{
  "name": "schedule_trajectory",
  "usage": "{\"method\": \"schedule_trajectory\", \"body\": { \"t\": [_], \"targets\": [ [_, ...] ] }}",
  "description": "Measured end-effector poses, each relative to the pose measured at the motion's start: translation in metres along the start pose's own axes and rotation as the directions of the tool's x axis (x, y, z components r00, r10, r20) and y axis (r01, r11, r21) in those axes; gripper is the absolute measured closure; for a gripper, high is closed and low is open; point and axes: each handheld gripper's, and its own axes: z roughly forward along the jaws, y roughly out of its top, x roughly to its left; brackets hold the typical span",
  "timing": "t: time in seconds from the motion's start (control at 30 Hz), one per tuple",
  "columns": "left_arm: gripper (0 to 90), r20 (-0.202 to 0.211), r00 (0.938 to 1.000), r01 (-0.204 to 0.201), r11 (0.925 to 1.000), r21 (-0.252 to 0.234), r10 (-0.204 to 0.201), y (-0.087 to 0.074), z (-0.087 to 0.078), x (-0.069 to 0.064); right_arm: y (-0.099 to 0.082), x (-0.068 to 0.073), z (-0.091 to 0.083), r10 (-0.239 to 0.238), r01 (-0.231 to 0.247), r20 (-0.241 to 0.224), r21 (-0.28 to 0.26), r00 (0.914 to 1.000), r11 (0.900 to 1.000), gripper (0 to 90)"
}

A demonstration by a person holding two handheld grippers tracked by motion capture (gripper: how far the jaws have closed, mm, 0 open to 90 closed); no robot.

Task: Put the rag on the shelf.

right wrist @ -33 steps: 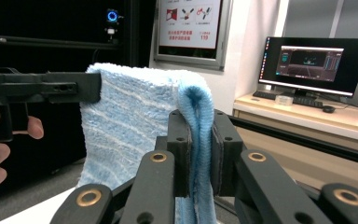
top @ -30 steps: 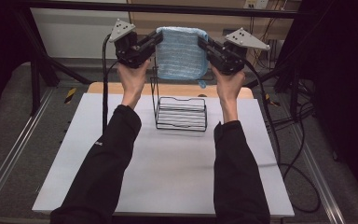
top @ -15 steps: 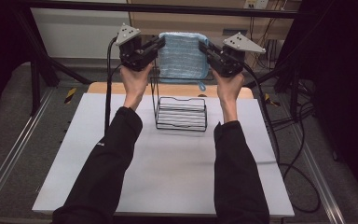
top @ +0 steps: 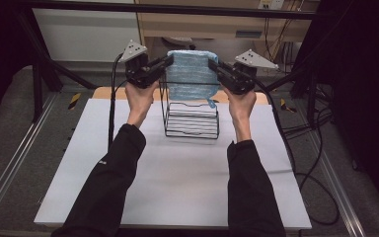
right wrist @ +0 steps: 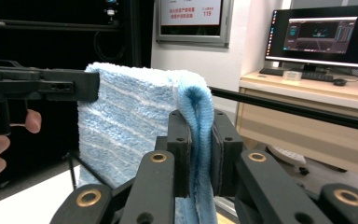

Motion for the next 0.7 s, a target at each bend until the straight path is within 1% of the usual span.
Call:
{"method": "schedule_trajectory", "body": {
  "t": [0.17,0.33,0.43,0.47,0.53,0.57,0.63,0.7],
  "targets": [
    [81.6,0.019,0.9998,-0.003,0.9997,0.026,0.003,-0.003,-0.002,-0.002,-0.005,0.001,-0.006,0.030,-0.030,-0.017,0.027,0.9994,0.9992,80.9],
    [81.5,0.044,0.9989,-0.016,0.9990,0.042,0.015,-0.003,-0.009,-0.006,-0.007,0.003,-0.014,0.030,-0.029,-0.036,0.036,0.9989,0.9989,80.7],
    [81.4,0.045,0.9986,-0.029,0.9989,0.038,0.027,-0.006,-0.013,-0.008,-0.008,0.005,-0.018,0.028,-0.026,-0.045,0.043,0.9986,0.9987,80.5],
    [81.4,0.052,0.9983,-0.029,0.9984,0.048,0.026,-0.006,-0.014,-0.008,-0.008,0.006,-0.019,0.027,-0.025,-0.045,0.046,0.9986,0.9986,80.4],
    [81.3,0.048,0.9983,-0.035,0.9983,0.047,0.032,-0.007,-0.015,-0.009,-0.008,0.008,-0.020,0.024,-0.022,-0.047,0.052,0.9986,0.9984,80.3],
    [81.2,0.057,0.9980,-0.028,0.9984,0.050,0.025,-0.008,-0.016,-0.009,-0.008,0.008,-0.020,0.024,-0.021,-0.049,0.054,0.9985,0.9983,80.3],
    [81.1,0.068,0.9972,-0.035,0.9979,0.054,0.031,-0.009,-0.018,-0.009,-0.008,0.008,-0.021,0.023,-0.019,-0.053,0.061,0.9984,0.9980,80.1],
    [80.9,0.081,0.9962,-0.035,0.9974,0.063,0.030,-0.010,-0.021,-0.010,-0.008,0.009,-0.022,0.014,-0.010,-0.059,0.067,0.9982,0.9977,79.7]
  ]
}}
